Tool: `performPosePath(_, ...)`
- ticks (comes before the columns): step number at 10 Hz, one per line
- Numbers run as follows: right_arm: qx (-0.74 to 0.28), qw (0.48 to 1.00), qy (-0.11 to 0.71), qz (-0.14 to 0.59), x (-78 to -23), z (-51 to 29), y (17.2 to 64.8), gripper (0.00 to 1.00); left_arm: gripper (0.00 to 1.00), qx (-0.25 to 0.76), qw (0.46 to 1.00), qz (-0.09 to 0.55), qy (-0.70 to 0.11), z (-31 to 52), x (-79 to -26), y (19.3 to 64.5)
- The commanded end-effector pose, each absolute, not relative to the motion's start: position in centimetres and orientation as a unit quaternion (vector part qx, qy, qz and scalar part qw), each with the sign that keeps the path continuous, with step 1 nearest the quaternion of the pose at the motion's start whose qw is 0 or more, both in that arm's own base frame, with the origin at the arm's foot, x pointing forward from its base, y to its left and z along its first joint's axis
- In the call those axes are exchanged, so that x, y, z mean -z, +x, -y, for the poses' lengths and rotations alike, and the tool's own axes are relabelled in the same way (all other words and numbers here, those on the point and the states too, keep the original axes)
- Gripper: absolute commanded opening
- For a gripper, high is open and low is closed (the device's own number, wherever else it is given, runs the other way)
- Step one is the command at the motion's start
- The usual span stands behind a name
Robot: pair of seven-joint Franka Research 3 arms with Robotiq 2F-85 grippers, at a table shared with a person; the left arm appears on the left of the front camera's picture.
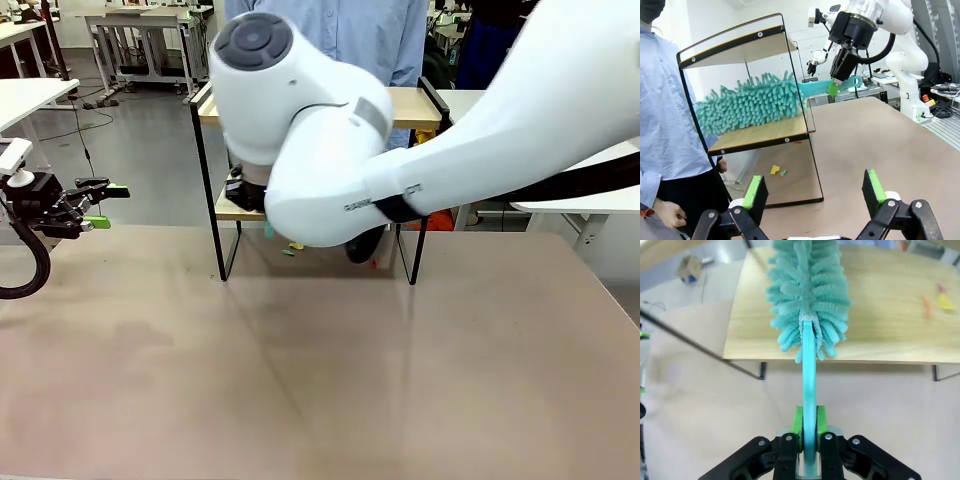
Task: Clean the shelf.
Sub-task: Clean the specific section of the Shelf indicated by the human with the Duster.
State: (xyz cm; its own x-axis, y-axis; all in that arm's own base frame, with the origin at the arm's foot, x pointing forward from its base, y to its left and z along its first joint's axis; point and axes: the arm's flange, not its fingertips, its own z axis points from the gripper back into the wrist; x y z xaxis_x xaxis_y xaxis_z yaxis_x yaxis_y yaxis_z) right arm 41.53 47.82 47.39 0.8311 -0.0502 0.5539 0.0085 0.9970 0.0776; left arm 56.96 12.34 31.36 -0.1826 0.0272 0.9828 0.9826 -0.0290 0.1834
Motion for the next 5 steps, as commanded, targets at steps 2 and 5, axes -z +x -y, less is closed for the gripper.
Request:
performPosePath(2, 0.055, 0.96, 0.019, 0.273, -49.1, -40.8, 40.3, 0.13, 1.0, 0.548, 0.436, 0.542, -0.465, -12.3, -31.8, 56.9)
performPosePath(5, 0.07, 0.968, 0.01, 0.242, -49.2, -34.8, 40.0, 0.13, 1.0, 0.548, 0.436, 0.542, -0.465, -12.3, -31.8, 56.9)
